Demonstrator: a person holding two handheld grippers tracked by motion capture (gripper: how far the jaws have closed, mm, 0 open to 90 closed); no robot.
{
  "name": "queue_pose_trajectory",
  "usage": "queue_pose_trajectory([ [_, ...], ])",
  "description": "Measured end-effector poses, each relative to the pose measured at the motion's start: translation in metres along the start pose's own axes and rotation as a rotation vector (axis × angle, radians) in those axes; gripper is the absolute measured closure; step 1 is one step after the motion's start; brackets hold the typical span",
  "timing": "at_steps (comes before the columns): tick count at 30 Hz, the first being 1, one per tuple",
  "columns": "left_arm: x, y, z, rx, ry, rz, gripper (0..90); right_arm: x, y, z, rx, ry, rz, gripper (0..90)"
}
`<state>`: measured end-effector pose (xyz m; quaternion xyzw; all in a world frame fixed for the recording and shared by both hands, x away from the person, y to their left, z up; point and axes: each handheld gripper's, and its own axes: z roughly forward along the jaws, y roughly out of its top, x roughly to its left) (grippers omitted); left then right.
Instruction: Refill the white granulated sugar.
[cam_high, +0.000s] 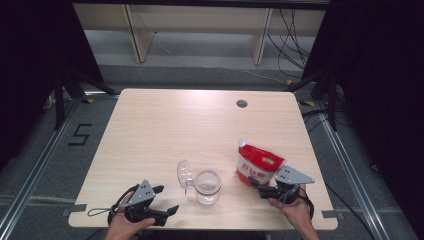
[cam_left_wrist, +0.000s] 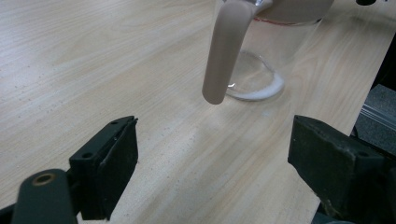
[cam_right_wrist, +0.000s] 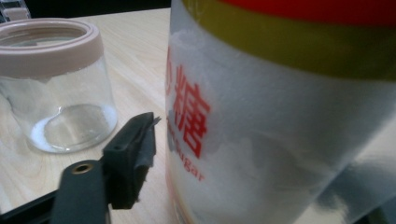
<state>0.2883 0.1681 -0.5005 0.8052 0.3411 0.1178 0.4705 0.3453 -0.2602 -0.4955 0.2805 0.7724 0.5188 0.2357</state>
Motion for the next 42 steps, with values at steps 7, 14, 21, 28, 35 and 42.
queue_pose_trajectory([
  [7,0.001,0.000,0.001,0.003,-0.009,0.024,17.1,0.006,0.003,-0.002,0.017,-0.046,0.028,40.9],
  [14,0.000,0.000,0.001,0.000,-0.009,0.016,17.7,0.029,0.005,0.000,0.040,-0.175,0.117,42.2],
  [21,0.000,0.000,0.001,0.001,-0.015,0.028,17.7,0.035,0.005,0.001,0.030,-0.206,0.150,42.6],
  [28,-0.001,-0.001,0.002,-0.003,-0.013,0.022,17.7,0.017,-0.003,0.004,-0.080,-0.080,0.098,41.4],
  [35,-0.002,-0.001,0.002,0.004,-0.012,0.028,17.7,0.013,-0.007,0.010,-0.100,-0.053,0.106,41.1],
  [42,-0.003,-0.001,0.002,-0.005,-0.020,0.023,17.6,0.013,-0.009,0.012,-0.124,-0.065,0.100,42.1],
])
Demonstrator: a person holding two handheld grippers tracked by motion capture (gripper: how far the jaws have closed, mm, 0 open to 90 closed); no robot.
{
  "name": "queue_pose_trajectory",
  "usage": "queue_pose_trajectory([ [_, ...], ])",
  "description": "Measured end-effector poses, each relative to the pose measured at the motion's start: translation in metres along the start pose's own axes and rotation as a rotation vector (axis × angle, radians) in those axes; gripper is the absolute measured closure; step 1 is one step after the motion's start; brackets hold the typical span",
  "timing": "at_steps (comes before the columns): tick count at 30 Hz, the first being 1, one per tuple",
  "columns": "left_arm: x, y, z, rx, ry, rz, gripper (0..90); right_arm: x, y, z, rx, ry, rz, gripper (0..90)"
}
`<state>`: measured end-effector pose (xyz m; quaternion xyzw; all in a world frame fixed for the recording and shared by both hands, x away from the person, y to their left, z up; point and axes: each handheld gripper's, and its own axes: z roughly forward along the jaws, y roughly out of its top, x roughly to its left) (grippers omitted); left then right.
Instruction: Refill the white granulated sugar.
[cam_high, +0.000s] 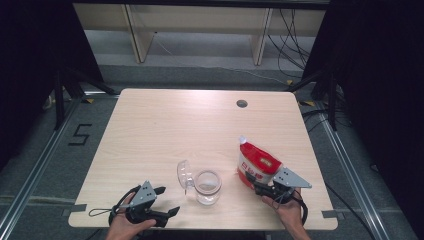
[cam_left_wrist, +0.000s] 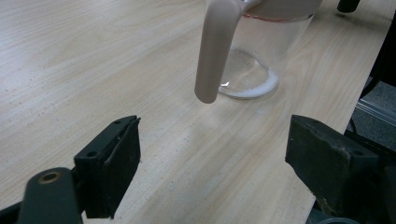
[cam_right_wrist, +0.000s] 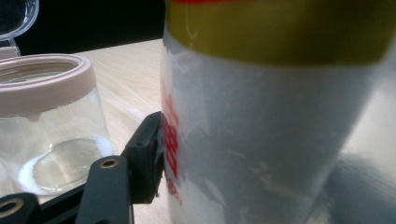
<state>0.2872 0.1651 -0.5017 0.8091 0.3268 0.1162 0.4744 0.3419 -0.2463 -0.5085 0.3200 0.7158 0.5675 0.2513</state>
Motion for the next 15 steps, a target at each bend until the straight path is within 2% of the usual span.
queue_pose_trajectory([
  [2,0.0014,0.0000,-0.0009,0.019,0.009,0.022,17.6,-0.0019,-0.0005,0.0014,-0.009,-0.004,-0.010,42.0],
  [3,-0.0008,-0.0003,0.0002,0.000,-0.002,-0.005,17.6,-0.0019,-0.0005,0.0014,-0.009,-0.004,-0.010,42.0],
  [4,-0.0010,-0.0004,0.0004,-0.001,0.002,-0.004,17.5,-0.0012,-0.0007,0.0012,-0.007,-0.005,0.000,42.2],
  [5,-0.0003,-0.0003,0.0001,0.008,-0.002,0.003,17.6,-0.0022,-0.0010,0.0018,-0.011,-0.003,-0.017,42.2],
  [6,-0.0003,-0.0003,0.0002,0.010,-0.002,0.005,17.6,-0.0010,-0.0014,0.0002,0.017,0.019,0.011,42.2],
  [7,-0.0004,-0.0002,0.0004,0.006,-0.003,0.009,17.5,-0.0036,-0.0018,0.0024,0.000,0.024,-0.015,42.2],
  [8,-0.0006,0.0000,0.0002,0.011,-0.002,0.008,17.5,0.0011,-0.0023,0.0001,0.028,0.008,0.038,42.0],
  [9,-0.0008,-0.0001,0.0003,0.011,-0.002,0.006,17.5,0.0005,-0.0022,-0.0004,0.038,0.013,0.039,41.5],
  [10,-0.0011,-0.0001,0.0004,0.011,-0.002,0.002,17.5,-0.0028,-0.0025,0.0022,0.006,0.017,0.000,41.1],
  [12,-0.0008,-0.0002,0.0008,0.012,-0.004,0.001,17.5,-0.0031,-0.0031,0.0025,0.018,0.022,0.005,41.1],
  [13,-0.0001,-0.0001,0.0002,0.019,-0.003,0.012,17.5,-0.0030,-0.0025,0.0019,0.040,0.031,-0.009,41.1],
  [14,-0.0004,-0.0002,0.0005,0.016,-0.003,0.009,17.5,-0.0012,-0.0041,0.0037,0.022,0.030,0.019,41.1],
  [15,-0.0004,-0.0002,0.0005,0.017,-0.003,0.010,17.5,-0.0029,-0.0044,0.0048,0.034,0.030,-0.003,40.9],
])
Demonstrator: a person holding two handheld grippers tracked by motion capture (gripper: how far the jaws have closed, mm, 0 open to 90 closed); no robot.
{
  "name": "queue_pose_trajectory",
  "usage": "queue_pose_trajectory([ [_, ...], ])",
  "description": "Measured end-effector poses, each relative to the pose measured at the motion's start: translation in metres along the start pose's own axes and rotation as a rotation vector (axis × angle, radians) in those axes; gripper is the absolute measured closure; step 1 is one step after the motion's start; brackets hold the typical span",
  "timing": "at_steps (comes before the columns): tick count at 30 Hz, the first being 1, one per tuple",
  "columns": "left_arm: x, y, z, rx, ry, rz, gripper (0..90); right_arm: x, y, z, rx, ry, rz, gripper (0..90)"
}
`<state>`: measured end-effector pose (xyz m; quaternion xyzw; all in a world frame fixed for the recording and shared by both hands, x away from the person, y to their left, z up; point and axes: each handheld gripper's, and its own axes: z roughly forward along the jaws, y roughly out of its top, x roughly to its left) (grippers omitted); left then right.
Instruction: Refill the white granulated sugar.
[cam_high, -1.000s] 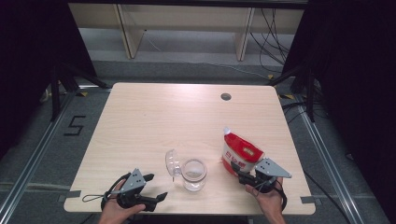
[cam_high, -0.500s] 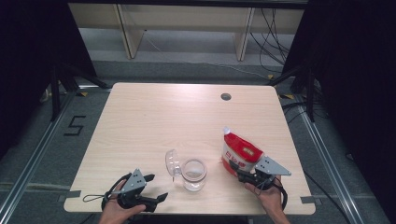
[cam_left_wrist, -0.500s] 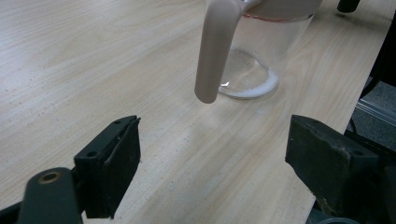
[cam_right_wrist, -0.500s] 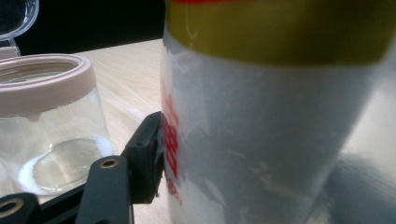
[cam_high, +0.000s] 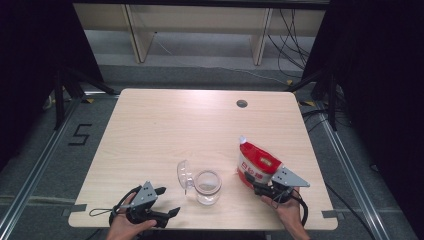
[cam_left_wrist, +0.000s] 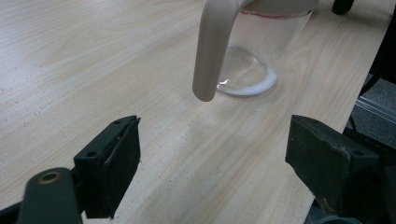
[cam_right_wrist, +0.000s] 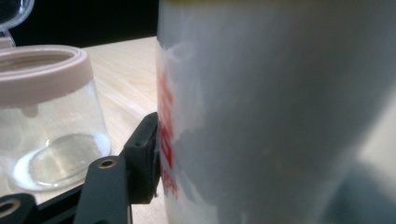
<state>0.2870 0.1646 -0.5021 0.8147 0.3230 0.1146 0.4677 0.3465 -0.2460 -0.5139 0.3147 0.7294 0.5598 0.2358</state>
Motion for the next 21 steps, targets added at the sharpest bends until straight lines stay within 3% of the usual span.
queue_pose_trajectory([
  [2,-0.0007,0.0002,-0.0003,-0.004,0.000,-0.006,17.5,0.0014,-0.0008,-0.0001,0.012,-0.008,0.015,40.9],
  [4,0.0012,0.0006,-0.0018,0.008,0.012,0.006,17.5,-0.0027,-0.0011,0.0022,-0.009,-0.015,-0.031,40.7],
  [8,0.0001,-0.0001,-0.0006,-0.004,0.003,-0.006,17.5,-0.0022,-0.0009,0.0030,-0.010,0.002,-0.028,40.7],
  [9,-0.0006,0.0000,0.0003,-0.006,-0.001,-0.009,17.5,-0.0007,-0.0009,0.0025,0.004,0.015,-0.004,40.6],
  [12,0.0000,0.0001,0.0001,0.002,0.000,0.003,17.5,-0.0009,-0.0009,0.0027,0.004,0.015,-0.004,40.1],
  [14,0.0000,0.0000,0.0002,0.003,0.000,0.000,17.5,-0.0006,-0.0005,0.0002,0.032,-0.003,0.006,39.3],
  [15,0.0000,0.0000,0.0002,0.003,0.000,0.001,17.5,0.0020,-0.0008,0.0000,0.031,-0.004,0.036,39.4],
  [17,-0.0006,-0.0001,0.0008,-0.002,-0.001,0.002,17.6,-0.0048,-0.0010,0.0049,-0.003,0.008,-0.037,38.4],
  [19,0.0011,0.0001,-0.0002,0.019,0.010,0.025,17.6,-0.0040,-0.0006,0.0048,-0.021,-0.006,-0.027,38.3],
  [21,0.0007,0.0001,-0.0001,0.017,0.011,0.019,17.7,-0.0042,-0.0005,0.0056,-0.029,0.015,-0.017,38.3],
])
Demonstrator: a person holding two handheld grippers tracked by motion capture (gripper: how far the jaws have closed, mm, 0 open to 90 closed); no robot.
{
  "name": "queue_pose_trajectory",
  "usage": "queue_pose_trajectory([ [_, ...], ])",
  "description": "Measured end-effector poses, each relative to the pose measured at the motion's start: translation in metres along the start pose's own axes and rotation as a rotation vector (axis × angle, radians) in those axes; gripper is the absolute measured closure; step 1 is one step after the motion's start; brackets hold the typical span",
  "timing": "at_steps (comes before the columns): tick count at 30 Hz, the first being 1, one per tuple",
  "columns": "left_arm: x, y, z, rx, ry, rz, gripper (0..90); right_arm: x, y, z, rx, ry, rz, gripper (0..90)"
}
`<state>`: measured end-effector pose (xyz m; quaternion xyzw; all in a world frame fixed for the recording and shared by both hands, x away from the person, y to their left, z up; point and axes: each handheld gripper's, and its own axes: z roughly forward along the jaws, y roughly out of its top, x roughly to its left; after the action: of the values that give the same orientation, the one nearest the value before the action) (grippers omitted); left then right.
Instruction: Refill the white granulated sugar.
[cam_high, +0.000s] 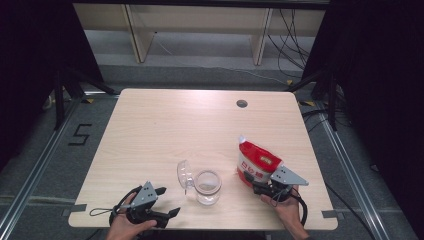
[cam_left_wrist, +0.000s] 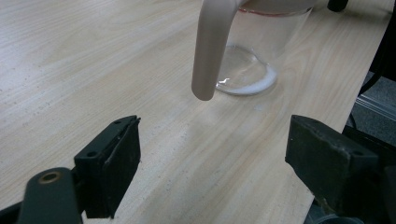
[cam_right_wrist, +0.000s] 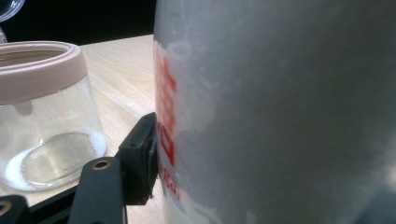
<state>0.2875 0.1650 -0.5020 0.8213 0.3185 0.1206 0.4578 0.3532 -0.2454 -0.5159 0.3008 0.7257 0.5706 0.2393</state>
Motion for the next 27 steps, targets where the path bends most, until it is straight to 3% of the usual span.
queue_pose_trajectory([
  [2,-0.001,0.000,0.001,-0.013,-0.008,-0.014,17.6,0.002,0.000,-0.001,0.014,-0.014,0.024,37.0],
  [3,-0.001,0.000,0.001,-0.012,-0.008,-0.013,17.6,0.000,0.000,0.000,0.005,-0.020,0.008,36.8],
  [4,-0.002,0.000,0.001,-0.020,-0.013,-0.018,17.6,0.002,0.000,-0.001,0.028,-0.017,0.046,37.2],
  [6,-0.002,0.000,0.001,-0.014,-0.007,-0.016,17.7,-0.001,0.000,0.003,-0.020,0.004,0.011,37.8],
  [7,-0.002,0.000,0.001,-0.014,-0.008,-0.016,17.6,-0.001,0.001,0.001,0.006,0.007,0.020,38.3],
  [10,-0.002,0.000,0.001,-0.014,-0.006,-0.014,17.7,0.000,0.000,0.002,-0.006,-0.003,0.014,41.5],
  [13,-0.002,0.000,0.001,-0.015,-0.007,-0.014,17.7,-0.001,0.001,0.002,0.007,0.025,-0.005,42.4],
  [17,-0.002,0.000,0.000,-0.008,-0.011,-0.006,17.8,0.003,0.002,0.001,0.013,-0.016,0.022,43.4],
  [21,-0.002,0.000,0.000,-0.012,-0.011,-0.008,17.8,0.005,0.004,0.003,0.016,-0.018,0.001,44.6],
  [22,-0.002,0.000,0.000,-0.012,-0.013,-0.008,17.8,0.010,0.007,0.000,0.056,-0.034,0.015,45.0],
  [25,-0.002,0.000,0.000,-0.015,-0.013,-0.011,17.8,0.013,0.009,0.000,0.072,-0.036,0.014,45.4],
  [26,-0.002,0.000,0.000,-0.012,-0.014,-0.009,17.8,0.012,0.010,0.002,0.052,-0.029,-0.024,45.6],
  [27,-0.002,0.000,0.000,-0.012,-0.014,-0.009,17.8,0.012,0.011,0.002,0.066,-0.028,-0.056,45.7],
])
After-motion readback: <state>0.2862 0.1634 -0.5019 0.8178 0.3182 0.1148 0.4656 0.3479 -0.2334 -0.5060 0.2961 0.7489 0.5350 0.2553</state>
